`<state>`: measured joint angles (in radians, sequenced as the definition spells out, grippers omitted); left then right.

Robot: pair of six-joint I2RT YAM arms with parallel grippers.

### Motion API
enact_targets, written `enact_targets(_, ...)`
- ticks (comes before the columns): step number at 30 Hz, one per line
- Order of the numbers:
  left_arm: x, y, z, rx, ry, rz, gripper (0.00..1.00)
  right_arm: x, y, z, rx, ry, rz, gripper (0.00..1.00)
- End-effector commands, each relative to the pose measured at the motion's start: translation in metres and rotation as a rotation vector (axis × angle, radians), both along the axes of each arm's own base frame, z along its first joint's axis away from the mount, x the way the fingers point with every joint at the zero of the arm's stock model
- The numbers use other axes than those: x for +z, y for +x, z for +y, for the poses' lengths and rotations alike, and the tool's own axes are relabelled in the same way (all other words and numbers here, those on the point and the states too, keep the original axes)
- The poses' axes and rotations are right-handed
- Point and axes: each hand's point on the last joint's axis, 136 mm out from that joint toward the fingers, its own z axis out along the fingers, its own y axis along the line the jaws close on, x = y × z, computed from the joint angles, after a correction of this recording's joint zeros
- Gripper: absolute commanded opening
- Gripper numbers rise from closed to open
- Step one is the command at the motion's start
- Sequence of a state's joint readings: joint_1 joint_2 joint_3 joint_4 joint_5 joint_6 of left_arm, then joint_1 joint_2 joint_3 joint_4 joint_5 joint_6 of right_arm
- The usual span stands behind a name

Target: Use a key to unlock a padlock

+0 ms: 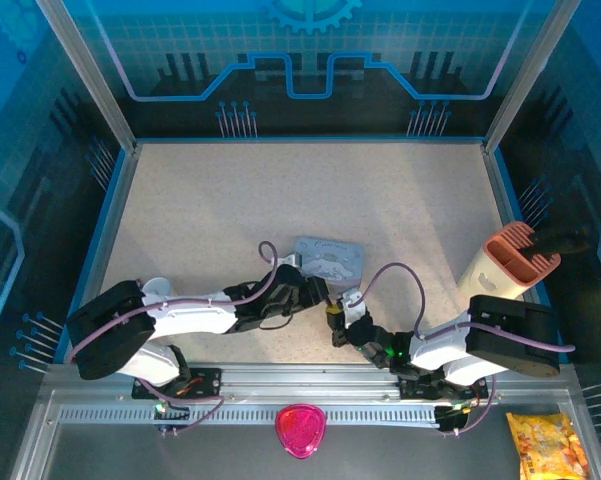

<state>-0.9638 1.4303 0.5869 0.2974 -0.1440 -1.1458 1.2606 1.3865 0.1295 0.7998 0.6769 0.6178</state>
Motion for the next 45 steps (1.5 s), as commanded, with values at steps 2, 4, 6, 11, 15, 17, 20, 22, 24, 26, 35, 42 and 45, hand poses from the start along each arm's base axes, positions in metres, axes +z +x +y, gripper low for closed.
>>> enact_targets(2, 0.008, 0.014, 0.020, 0.059, 0.052, -0.017, 0.47, -0.011, 0.003, -0.007, -0.079, 0.018, 0.040, 0.00)
enact_targets(4, 0.005, 0.018, 0.031, 0.080, 0.079, -0.010, 0.49, -0.012, 0.004, -0.006, -0.083, 0.020, 0.039, 0.00)
enact_targets(6, 0.006, 0.022, 0.042, 0.100, 0.108, -0.014, 0.51, -0.014, 0.004, -0.008, -0.090, 0.017, 0.044, 0.00)
enact_targets(11, 0.011, 0.039, 0.070, 0.099, 0.258, -0.046, 0.57, -0.016, 0.004, -0.014, -0.120, 0.019, 0.068, 0.00)
enact_targets(15, 0.013, 0.055, 0.078, 0.064, 0.364, -0.069, 0.59, -0.016, 0.005, -0.018, -0.138, -0.008, 0.097, 0.01)
enact_targets(17, 0.015, 0.062, 0.073, 0.030, 0.399, -0.084, 0.60, -0.018, 0.007, -0.024, -0.165, -0.013, 0.118, 0.03)
enact_targets(20, 0.014, 0.071, 0.062, -0.021, 0.427, -0.091, 0.60, -0.022, 0.009, -0.033, -0.193, 0.015, 0.158, 0.11)
enact_targets(22, 0.010, 0.074, 0.052, -0.059, 0.435, -0.082, 0.60, -0.024, 0.010, -0.035, -0.192, 0.033, 0.177, 0.19)
enact_targets(24, 0.004, 0.077, 0.048, -0.071, 0.454, -0.061, 0.60, -0.023, 0.011, -0.035, -0.180, 0.048, 0.185, 0.25)
enact_targets(26, -0.001, 0.080, 0.047, -0.074, 0.473, -0.052, 0.60, -0.021, 0.011, -0.034, -0.171, 0.058, 0.191, 0.31)
enact_targets(35, -0.021, 0.084, 0.050, -0.060, 0.527, -0.011, 0.60, -0.011, 0.020, -0.041, -0.144, 0.138, 0.259, 0.42)
enact_targets(42, -0.030, 0.081, 0.058, -0.034, 0.528, 0.004, 0.60, 0.001, 0.027, -0.041, -0.129, 0.224, 0.325, 0.47)
enact_targets(45, -0.033, 0.080, 0.060, -0.027, 0.526, 0.011, 0.60, 0.002, 0.028, -0.037, -0.128, 0.241, 0.342, 0.48)
